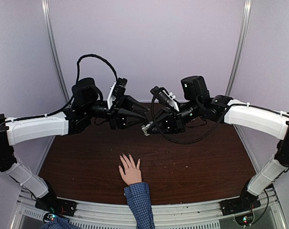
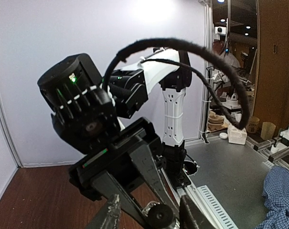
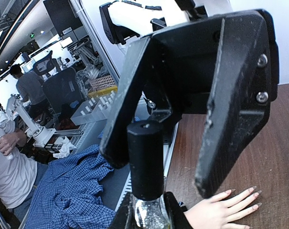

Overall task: Paint the nails
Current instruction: Unscrew the cap of the nail polish bottle.

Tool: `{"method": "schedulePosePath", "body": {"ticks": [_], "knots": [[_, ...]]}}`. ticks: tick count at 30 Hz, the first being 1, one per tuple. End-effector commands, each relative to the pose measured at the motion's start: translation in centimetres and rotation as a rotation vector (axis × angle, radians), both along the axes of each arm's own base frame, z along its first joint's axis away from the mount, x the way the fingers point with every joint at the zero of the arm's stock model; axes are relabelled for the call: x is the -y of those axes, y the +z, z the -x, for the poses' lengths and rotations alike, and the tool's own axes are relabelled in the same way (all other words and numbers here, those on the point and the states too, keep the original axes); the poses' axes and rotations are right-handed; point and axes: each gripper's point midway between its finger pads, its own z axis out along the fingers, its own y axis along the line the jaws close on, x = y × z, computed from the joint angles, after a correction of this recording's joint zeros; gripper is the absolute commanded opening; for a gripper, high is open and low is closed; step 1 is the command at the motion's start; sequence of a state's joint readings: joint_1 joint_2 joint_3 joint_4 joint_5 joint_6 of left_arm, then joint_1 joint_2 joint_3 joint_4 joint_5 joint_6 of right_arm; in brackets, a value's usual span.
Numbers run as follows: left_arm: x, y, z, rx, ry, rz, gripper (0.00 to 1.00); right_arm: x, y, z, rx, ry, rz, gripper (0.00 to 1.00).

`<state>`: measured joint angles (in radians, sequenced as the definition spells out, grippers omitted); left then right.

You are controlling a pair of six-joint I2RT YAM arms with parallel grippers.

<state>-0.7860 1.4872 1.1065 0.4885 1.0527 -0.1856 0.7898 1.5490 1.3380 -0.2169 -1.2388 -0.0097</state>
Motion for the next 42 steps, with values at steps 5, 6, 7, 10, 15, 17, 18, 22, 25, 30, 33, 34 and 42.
{"method": "schedulePosePath", "body": {"ticks": [5, 6, 7, 10, 15, 17, 18, 22, 25, 30, 33, 34, 42], "knots": [[-0.3, 1.1, 0.8, 0.028, -0.043, 0.050, 0.25, -0.1, 1.1, 0.6, 0.012, 0.047, -0.027, 0.00], [-0.3, 1.1, 0.9, 0.026, -0.045, 0.050, 0.22, -0.1, 1.1, 0.6, 0.015, 0.042, -0.026, 0.00], [-0.3, 1.2, 0.9, 0.021, -0.048, 0.049, 0.19, -0.1, 1.2, 0.5, 0.021, 0.037, -0.026, 0.00], [-0.4, 1.2, 0.9, 0.011, -0.045, 0.048, 0.10, -0.1, 1.1, -0.1, 0.038, -0.002, -0.012, 0.00], [-0.3, 1.6, 0.4, -0.012, -0.004, 0.049, 0.01, -0.2, 0.8, -2.3, 0.104, -0.141, 0.033, 0.00], [-0.1, 1.7, -0.4, -0.033, 0.038, 0.041, 0.00, -0.1, 0.8, -3.0, 0.132, -0.190, 0.050, 0.00], [0.0, 1.7, -0.8, -0.044, 0.062, 0.037, 0.00, -0.1, 0.7, -3.4, 0.145, -0.215, 0.058, 0.00], [0.4, 1.9, -2.7, -0.091, 0.167, 0.022, 0.00, 0.3, 0.3, -5.1, 0.203, -0.326, 0.101, 0.00], [0.5, 2.0, -3.9, -0.119, 0.237, 0.009, 0.00, 0.7, -0.7, -6.7, 0.270, -0.436, 0.167, 0.00], [0.4, 1.7, -6.7, -0.163, 0.397, -0.011, 0.00, 1.2, -2.3, -8.9, 0.401, -0.606, 0.273, 0.00], [0.4, 1.4, -8.2, -0.229, 0.467, 0.003, 0.00, 1.5, -2.8, -10.2, 0.485, -0.715, 0.326, 0.00], [0.4, 1.2, -8.6, -0.250, 0.483, 0.009, 0.00, 1.5, -2.9, -10.5, 0.507, -0.744, 0.339, 0.00], [1.3, 0.7, -10.0, -0.294, 0.605, 0.055, 0.00, 2.2, -2.1, -13.5, 0.535, -0.975, 0.341, 0.00]]}}
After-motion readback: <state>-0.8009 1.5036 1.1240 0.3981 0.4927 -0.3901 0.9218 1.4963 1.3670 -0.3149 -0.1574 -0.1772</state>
